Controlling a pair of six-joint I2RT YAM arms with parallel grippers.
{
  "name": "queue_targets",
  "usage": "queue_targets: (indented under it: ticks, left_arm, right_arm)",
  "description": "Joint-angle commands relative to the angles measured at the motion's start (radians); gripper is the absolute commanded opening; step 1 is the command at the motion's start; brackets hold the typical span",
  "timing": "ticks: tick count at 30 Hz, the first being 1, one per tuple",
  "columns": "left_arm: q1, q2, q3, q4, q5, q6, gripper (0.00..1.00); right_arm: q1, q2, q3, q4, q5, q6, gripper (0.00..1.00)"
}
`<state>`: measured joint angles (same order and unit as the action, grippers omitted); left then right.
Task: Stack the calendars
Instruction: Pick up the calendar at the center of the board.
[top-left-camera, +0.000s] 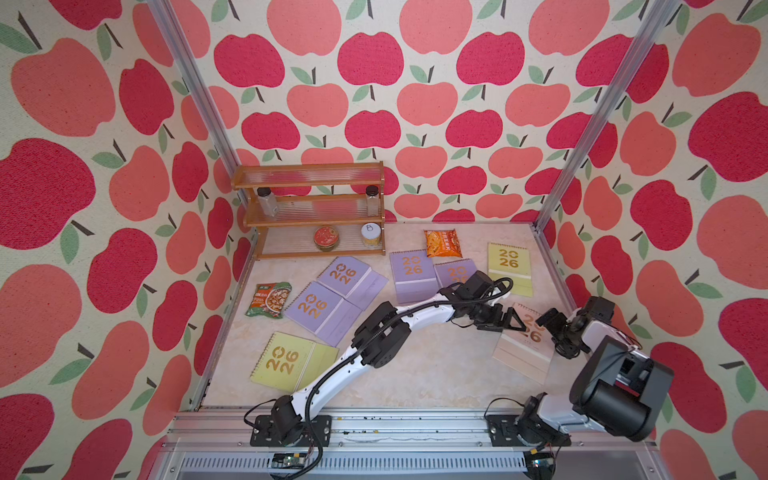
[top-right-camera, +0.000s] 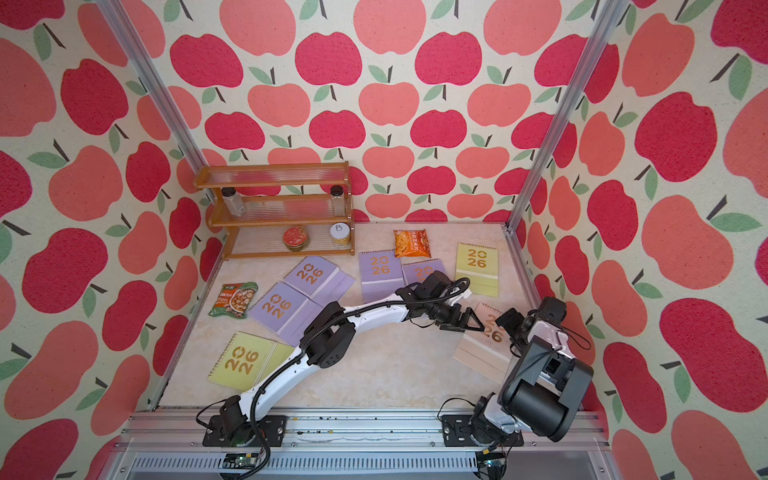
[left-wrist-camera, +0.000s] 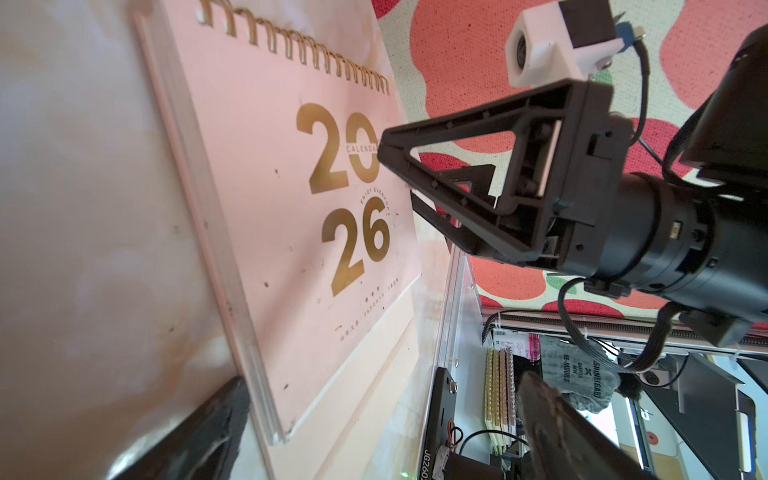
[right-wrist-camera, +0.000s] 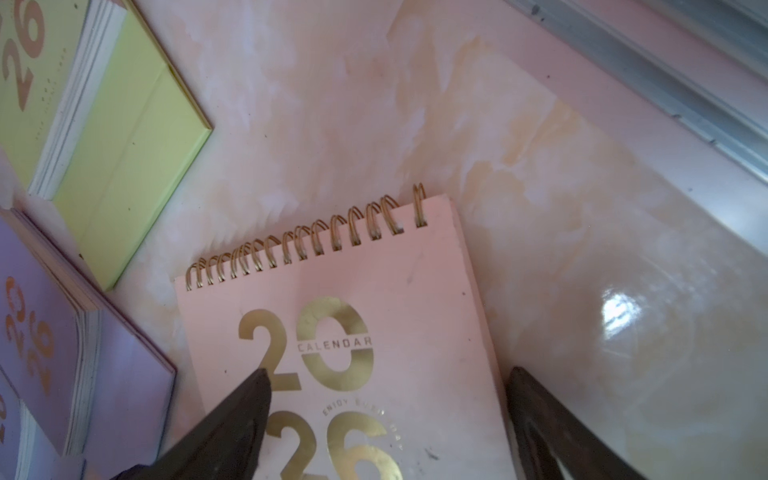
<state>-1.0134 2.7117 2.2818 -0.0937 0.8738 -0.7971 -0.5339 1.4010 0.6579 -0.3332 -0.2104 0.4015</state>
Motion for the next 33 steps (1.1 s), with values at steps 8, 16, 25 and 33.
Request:
queue_targets:
  ticks: [8,16,25,33]
  left_arm:
    - [-0.019,0.023,-0.031,0.09,0.086,-0.051,1.0]
    - [-0.019,-0.048,-0.089,0.215,0.119,-0.089,0.99]
    - [-0.019,-0.114,-0.129,0.312,0.131,-0.141,0.98]
    - [-0.019,-0.164,-0.153,0.301,0.108,-0.119,0.97]
  right_arm:
    - [0.063,0.044,-0.022,-0.085,-0.114,-0.012,0.85]
    - [0.064,0.042,-0.024,-0.086,-0.113,-0.02,0.85]
    - [0.064,0.04,-0.027,-0.083,-0.115,-0.021,0.85]
    - [0.064,0.04,-0.027,-0.077,-0.116,-0.018,0.85]
